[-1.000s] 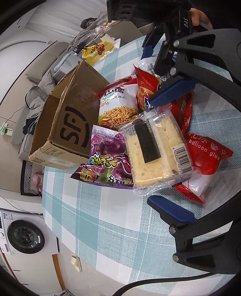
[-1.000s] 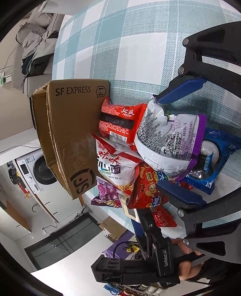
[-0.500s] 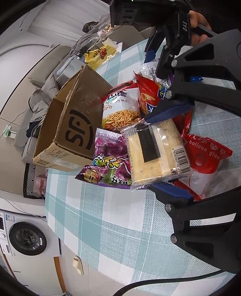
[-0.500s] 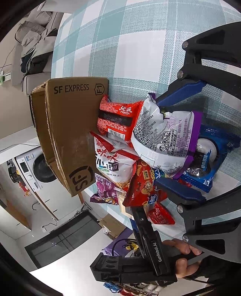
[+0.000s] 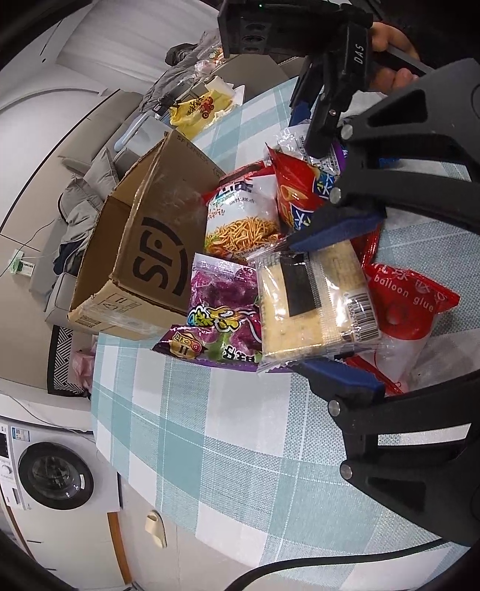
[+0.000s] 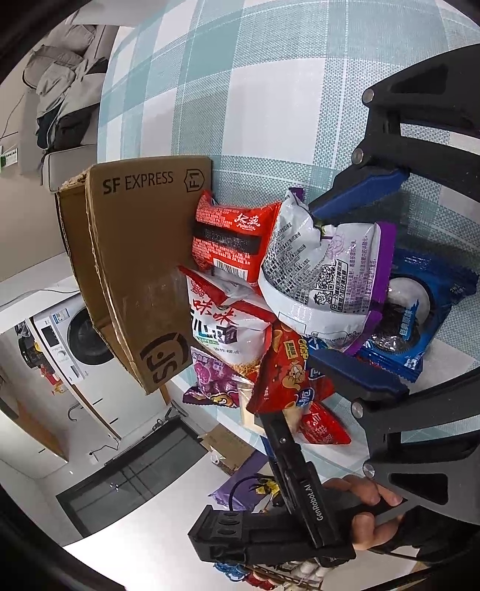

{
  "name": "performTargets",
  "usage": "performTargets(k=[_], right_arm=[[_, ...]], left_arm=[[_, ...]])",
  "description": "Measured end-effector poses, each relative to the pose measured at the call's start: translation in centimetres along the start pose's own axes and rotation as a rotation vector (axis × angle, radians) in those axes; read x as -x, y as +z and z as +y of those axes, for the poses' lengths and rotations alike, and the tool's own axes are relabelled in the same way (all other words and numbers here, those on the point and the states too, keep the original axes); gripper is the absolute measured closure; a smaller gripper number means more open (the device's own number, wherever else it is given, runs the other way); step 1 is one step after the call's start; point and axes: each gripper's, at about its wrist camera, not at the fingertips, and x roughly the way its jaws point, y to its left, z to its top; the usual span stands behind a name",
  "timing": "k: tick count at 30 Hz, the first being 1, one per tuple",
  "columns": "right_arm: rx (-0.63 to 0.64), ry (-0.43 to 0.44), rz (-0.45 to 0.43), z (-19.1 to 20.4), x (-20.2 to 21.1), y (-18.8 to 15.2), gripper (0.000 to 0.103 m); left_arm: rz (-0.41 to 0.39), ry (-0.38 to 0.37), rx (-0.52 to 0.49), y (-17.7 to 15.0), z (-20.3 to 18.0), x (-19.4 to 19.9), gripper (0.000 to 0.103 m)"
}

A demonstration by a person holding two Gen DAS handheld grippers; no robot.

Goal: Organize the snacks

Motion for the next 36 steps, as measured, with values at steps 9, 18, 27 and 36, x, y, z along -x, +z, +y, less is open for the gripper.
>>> performTargets(k=[9,18,27,36], right_arm=[[-0.030,0.010,0.000,-0.6,-0.1,0.3,0.040],[-0.015,0.007,-0.048,-0.7,1.3,0.1,0.046],[-0.020,0.022,-0.052,-0.8,1.5,0.0,0.046],[-0.019,0.024,-0.065,-0.8,1.9,-0.2,0.046]], left_arm=[[0.039,0.032,0.001,-0.1,-0.1,-1.3,0.033],[0.073,0.019,0.024,0.2,0.4,-1.6,0.031],[0.080,0.021,-0.022,-0.2,-0.2,-2.1,0.060],[0.000,-0.007,-0.049,0.1,-0.8,0.1,0.089]])
